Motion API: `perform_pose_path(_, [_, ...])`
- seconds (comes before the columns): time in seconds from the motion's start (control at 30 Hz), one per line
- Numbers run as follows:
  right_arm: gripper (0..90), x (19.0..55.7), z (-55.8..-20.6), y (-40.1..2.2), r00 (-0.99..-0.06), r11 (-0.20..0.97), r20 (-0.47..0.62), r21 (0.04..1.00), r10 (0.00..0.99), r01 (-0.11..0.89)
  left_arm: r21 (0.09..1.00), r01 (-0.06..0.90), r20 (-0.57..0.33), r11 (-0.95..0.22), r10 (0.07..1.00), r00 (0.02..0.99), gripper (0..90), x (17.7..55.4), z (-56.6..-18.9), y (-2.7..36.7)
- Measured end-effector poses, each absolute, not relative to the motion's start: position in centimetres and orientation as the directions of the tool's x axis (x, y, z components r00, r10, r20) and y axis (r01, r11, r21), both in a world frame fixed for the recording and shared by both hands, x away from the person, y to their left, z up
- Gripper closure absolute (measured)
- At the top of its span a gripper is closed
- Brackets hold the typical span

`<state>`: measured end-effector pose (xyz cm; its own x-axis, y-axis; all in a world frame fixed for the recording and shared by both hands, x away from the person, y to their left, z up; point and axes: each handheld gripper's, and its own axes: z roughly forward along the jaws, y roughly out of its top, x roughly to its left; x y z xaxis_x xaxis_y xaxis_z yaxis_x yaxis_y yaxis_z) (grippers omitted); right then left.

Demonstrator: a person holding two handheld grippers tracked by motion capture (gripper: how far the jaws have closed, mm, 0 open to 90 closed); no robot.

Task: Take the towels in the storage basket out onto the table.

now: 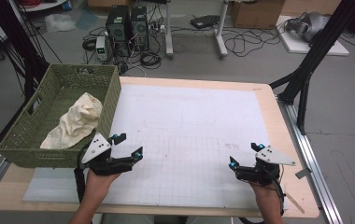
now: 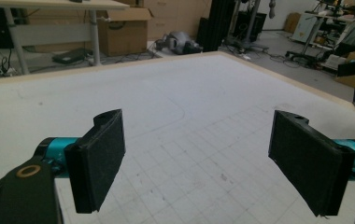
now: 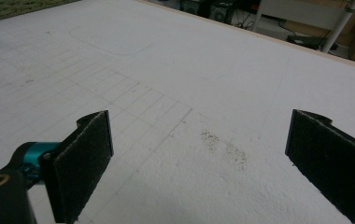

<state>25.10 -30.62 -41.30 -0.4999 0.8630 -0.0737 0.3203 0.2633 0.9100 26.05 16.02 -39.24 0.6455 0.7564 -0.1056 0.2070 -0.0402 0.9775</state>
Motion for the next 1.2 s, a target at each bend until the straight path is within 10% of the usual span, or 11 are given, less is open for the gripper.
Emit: perform_pose_path(1.2, [6.8, 24.6, -41.2, -30.4, -0.515, 0.259, -0.052, 0.904, 0.856, 0.339, 0.967, 0.253, -0.137, 0.02, 0.88, 0.454, 18.8, 33.8, -31.6, 30.0])
